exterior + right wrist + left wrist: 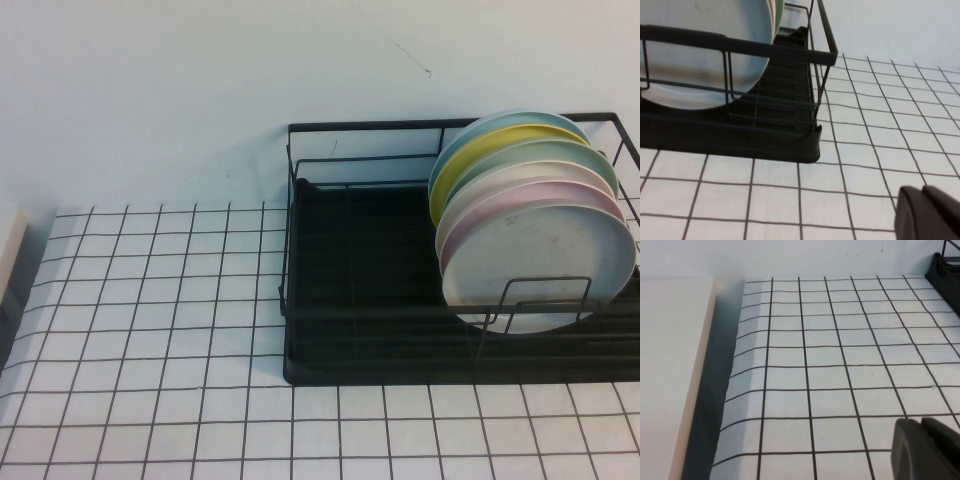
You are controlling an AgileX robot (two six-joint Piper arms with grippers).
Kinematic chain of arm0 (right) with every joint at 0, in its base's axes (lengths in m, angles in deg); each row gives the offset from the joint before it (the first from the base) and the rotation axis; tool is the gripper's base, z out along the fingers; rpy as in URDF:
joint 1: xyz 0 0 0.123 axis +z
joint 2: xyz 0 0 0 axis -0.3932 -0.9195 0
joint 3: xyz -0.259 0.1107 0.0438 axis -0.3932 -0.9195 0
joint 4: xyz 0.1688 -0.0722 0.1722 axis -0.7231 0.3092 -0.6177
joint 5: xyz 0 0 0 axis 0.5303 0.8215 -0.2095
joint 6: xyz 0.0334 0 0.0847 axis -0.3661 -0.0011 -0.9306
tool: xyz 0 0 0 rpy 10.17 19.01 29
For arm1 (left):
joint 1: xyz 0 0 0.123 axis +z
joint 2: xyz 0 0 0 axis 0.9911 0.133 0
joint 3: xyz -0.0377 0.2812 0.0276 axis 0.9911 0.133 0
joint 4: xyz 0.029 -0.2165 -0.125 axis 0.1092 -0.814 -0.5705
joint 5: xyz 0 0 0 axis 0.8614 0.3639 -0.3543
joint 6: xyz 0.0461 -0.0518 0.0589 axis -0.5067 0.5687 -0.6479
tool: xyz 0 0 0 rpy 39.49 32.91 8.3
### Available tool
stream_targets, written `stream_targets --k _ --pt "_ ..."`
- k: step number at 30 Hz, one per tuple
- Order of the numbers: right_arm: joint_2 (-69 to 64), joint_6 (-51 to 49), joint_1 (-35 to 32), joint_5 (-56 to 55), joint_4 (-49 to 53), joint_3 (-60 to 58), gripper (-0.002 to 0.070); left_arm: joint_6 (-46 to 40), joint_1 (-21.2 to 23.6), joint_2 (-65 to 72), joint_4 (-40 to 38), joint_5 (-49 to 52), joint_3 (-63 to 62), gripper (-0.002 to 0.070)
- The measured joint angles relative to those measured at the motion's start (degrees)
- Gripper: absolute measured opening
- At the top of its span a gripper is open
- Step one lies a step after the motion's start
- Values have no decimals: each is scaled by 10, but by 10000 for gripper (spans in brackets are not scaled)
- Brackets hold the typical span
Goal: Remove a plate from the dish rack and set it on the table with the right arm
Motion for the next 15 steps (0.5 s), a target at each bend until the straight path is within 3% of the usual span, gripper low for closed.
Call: stream_targets --k 10,15 --pt "0 0 0 -50 1 0 -2 0 0 0 0 0 0 -3" --pt "0 2 0 -213 23 -1 -2 0 0 0 0 0 0 -3"
